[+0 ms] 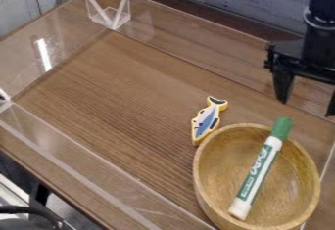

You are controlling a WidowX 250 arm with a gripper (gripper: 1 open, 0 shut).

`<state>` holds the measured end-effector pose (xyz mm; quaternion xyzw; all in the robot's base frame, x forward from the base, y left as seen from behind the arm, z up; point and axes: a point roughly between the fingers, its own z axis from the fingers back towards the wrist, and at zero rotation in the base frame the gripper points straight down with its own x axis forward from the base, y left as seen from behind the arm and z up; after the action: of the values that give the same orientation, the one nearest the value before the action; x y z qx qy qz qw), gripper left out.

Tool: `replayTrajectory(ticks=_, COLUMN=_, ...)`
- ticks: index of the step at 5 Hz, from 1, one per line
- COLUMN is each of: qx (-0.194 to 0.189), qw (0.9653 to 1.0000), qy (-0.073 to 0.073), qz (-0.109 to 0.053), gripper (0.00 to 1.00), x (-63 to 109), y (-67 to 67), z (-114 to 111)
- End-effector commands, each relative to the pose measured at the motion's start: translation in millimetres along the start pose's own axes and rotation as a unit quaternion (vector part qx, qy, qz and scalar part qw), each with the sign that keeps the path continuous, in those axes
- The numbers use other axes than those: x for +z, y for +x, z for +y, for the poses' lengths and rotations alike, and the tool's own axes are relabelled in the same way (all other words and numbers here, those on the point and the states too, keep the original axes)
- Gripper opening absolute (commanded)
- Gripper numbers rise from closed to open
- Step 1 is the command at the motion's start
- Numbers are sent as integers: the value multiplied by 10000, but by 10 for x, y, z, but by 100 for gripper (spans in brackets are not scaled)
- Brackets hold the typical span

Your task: Remove the green marker from inside the brown bowl and put it on the table

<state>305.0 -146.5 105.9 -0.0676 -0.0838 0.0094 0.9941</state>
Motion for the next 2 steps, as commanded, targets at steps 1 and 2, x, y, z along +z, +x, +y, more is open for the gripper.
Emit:
replayTrajectory(ticks=1, qx=10, qw=9996, qy=-107, qz=-252, gripper=100, x=186, y=-49, z=-75)
replayTrajectory(ticks=2, qx=35, qw=9998, qy=-55, qz=-202, gripper=100, x=150, y=-176, z=-88)
